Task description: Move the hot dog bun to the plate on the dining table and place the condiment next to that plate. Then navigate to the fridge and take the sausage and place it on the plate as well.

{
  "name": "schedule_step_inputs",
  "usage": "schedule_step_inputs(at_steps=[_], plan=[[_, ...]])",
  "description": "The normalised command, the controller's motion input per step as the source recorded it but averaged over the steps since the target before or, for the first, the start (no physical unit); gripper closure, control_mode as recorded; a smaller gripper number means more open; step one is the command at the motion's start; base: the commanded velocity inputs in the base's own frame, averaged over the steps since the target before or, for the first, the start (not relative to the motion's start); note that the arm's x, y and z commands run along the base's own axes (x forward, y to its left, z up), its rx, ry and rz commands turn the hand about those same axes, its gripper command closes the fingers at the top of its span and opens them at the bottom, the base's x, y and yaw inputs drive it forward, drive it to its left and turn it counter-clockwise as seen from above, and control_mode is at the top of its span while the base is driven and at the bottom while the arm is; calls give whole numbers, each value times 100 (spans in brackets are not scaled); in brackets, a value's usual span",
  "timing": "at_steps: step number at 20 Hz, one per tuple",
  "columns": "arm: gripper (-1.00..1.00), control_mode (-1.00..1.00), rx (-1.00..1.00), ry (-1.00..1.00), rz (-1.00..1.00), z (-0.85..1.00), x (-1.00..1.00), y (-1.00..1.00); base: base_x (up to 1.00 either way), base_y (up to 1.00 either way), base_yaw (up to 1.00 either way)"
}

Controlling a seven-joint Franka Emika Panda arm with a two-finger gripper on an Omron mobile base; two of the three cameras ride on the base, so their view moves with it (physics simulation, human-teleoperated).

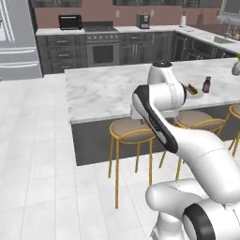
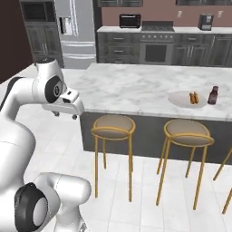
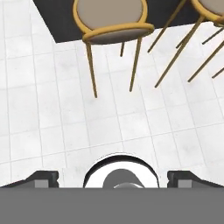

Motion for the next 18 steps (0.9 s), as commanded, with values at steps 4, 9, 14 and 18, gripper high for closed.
schedule_step_inputs(at_steps=[4,9,14,18], plan=[[-100,100,0,0,0,0,0,0,10,100,0],[-100,100,0,0,0,0,0,0,20,100,0],[-100,100,0,0,0,0,0,0,41,100,0],[-100,100,0,0,0,0,0,0,76,100,0]])
